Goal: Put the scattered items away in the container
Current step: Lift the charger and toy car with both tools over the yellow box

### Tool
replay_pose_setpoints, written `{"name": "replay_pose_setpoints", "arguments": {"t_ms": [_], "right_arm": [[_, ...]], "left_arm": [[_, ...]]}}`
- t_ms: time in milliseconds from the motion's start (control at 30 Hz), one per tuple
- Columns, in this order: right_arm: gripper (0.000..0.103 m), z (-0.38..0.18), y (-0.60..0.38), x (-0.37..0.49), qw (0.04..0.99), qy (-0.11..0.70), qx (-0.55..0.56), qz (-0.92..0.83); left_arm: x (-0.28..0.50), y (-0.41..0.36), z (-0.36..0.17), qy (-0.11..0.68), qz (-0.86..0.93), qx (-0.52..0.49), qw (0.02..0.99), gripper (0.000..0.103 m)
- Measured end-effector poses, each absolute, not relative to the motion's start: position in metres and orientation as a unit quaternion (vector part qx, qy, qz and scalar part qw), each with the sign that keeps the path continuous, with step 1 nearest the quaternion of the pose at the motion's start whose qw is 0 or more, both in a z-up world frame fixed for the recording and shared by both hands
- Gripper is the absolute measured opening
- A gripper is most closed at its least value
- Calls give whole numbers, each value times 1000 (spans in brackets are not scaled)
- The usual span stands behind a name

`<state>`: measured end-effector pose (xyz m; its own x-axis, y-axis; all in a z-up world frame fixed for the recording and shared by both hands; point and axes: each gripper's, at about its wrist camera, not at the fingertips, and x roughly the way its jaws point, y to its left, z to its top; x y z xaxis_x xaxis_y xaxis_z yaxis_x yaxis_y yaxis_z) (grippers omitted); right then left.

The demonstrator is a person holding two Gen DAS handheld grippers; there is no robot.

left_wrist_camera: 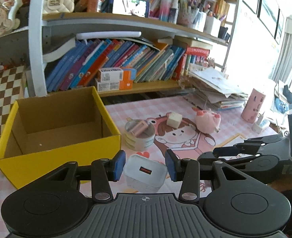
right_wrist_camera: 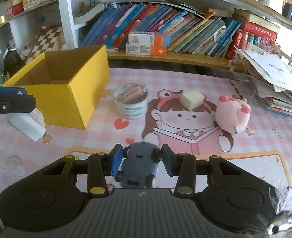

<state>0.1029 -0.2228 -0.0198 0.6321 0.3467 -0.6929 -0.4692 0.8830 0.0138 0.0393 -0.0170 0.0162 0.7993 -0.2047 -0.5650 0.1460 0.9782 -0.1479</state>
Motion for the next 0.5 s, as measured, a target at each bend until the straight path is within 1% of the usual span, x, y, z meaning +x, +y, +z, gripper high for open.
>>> {"name": "replay_pose_setpoints", "arguments": {"t_ms": [167, 500], "right_arm": [[40, -4, -202, 100, 900, 350, -89, 244], [40, 36, -152, 99, 900, 290, -119, 304]], "left_arm": [[31, 4, 26, 285, -84, -60, 953, 42], [24, 48, 59, 230, -50, -60, 970, 42]]}}
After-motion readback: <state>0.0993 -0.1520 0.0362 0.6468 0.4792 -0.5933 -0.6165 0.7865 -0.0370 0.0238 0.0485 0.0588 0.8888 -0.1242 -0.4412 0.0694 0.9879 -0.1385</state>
